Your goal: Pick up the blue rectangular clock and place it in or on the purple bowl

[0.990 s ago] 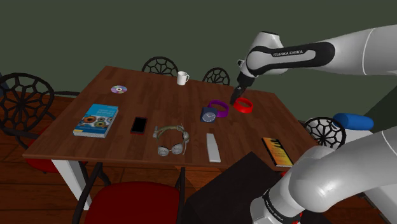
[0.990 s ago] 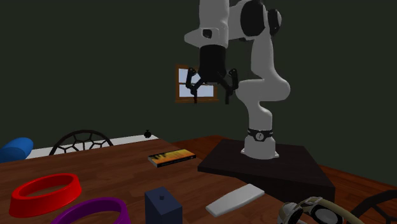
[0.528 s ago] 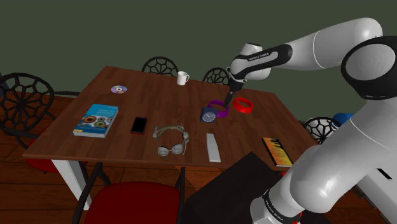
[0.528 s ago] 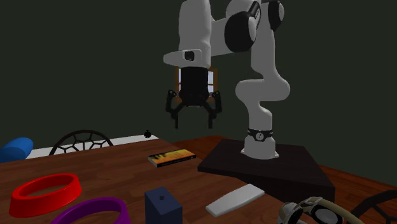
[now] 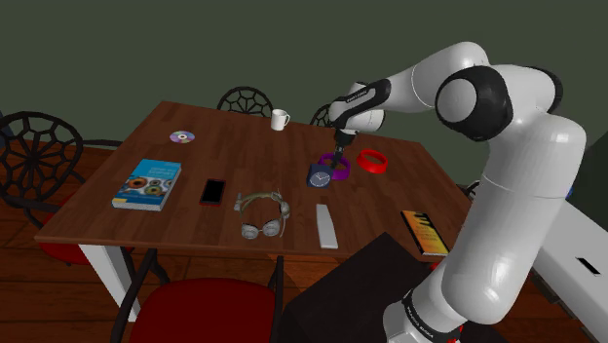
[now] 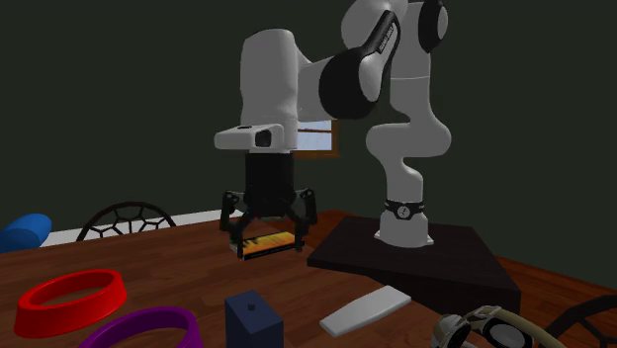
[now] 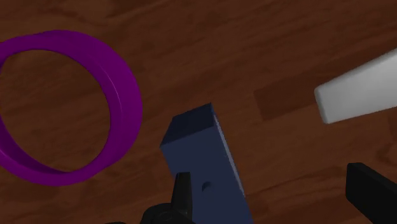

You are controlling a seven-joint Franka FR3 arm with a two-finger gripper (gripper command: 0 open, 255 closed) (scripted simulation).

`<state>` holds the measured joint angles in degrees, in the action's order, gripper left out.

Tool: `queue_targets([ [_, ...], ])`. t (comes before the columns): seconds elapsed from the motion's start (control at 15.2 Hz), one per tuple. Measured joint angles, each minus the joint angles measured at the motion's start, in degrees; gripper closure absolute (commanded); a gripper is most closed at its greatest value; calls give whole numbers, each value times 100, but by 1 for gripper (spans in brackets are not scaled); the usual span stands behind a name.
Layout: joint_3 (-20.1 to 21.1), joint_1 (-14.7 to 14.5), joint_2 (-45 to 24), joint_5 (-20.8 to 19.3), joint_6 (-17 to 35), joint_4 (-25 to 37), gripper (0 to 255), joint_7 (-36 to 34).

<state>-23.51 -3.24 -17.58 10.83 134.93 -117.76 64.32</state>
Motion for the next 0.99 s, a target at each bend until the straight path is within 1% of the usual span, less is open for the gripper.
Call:
queue_targets([
  [0.2, 204, 233, -732, 265, 41, 596, 0, 514],
  [0.33, 323, 370, -1136, 362, 20, 981, 0, 764],
  [0.79, 487, 493, -1610, 544, 365, 1087, 0, 958],
  [0.99, 510, 506, -1676, 571, 424, 1093, 0, 972],
])
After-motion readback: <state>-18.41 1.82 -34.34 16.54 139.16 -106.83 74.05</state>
